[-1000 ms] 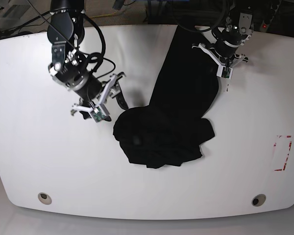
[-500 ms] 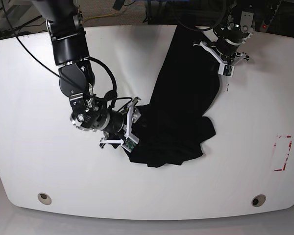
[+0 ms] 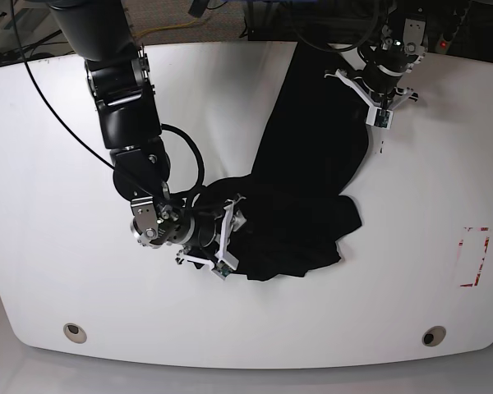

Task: Fold the T-shirt properly
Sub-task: 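Grasp the shirt edges with both grippers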

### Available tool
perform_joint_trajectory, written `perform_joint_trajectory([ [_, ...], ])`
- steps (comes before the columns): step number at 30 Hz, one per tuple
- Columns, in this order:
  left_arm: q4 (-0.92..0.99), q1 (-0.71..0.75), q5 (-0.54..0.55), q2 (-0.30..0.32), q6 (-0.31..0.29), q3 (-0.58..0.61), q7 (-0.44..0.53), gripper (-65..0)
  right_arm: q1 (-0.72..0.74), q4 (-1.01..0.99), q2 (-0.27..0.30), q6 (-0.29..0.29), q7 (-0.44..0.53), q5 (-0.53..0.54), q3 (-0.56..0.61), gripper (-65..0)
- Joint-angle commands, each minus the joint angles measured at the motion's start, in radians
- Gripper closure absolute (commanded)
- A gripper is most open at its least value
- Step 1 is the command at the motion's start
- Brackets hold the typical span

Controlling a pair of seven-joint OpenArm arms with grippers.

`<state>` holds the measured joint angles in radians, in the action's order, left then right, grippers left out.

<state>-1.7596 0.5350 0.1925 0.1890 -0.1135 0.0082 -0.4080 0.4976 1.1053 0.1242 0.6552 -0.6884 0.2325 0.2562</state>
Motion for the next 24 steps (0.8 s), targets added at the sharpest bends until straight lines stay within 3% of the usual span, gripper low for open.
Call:
perform_joint_trajectory([
  [1, -0.003, 0.014, -0.012, 0.004, 0.005, -0.001, -0.041, -3.6, 0.036, -0.006, -0.004, 0.007, 0.023, 0.015, 0.024, -47.9],
  [15, -0.004, 0.014, -0.012, 0.005, 0.005, -0.001, -0.041, -3.6, 0.02, -0.067, -0.054, -0.004, 0.083, 0.006, 0.03, -44.9],
  [17, -0.004, 0.014, -0.012, 0.005, 0.005, -0.001, -0.041, -3.6, 0.016, -0.067, -0.062, -0.004, 0.095, 0.006, 0.028, -40.3],
  [22, -0.003, 0.014, -0.012, 0.022, 0.004, 0.0, -0.041, -3.6, 0.008, -0.067, -0.067, -0.004, 0.124, 0.006, 0.028, -20.9],
  [24, -0.003, 0.014, -0.012, 0.023, 0.004, 0.0, -0.041, -3.6, 0.008, -0.069, -0.067, -0.005, 0.132, 0.006, 0.028, -20.1],
])
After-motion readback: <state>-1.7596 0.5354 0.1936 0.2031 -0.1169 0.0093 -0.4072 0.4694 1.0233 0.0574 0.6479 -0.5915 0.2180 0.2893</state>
